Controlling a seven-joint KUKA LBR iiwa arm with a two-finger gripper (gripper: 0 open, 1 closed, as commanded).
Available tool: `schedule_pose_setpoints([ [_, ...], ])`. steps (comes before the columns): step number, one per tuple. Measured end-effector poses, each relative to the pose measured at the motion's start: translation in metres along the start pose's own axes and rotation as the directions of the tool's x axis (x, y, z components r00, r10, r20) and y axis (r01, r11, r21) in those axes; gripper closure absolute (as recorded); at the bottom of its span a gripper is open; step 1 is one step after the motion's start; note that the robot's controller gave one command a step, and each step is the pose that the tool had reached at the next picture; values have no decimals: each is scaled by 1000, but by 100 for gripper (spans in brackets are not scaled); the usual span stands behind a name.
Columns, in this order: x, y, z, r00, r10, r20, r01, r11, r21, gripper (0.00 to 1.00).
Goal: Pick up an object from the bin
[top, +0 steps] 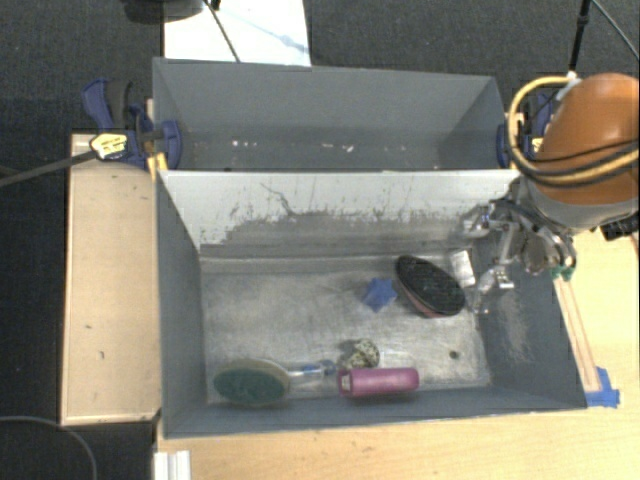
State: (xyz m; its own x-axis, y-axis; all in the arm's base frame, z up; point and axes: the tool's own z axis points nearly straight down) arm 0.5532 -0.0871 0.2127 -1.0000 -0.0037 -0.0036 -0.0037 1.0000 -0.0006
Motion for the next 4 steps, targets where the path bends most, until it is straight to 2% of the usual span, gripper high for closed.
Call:
schedule_pose_setpoints([
  [1,-21,57,142,992,-129,8,129,992,-1,0],
  [2,-22,55,138,992,-129,13,129,992,1,100],
  [3,-20,36,-21,967,-254,8,254,967,3,100],
  [4,-19,37,-16,967,-254,0,254,967,-1,0],
])
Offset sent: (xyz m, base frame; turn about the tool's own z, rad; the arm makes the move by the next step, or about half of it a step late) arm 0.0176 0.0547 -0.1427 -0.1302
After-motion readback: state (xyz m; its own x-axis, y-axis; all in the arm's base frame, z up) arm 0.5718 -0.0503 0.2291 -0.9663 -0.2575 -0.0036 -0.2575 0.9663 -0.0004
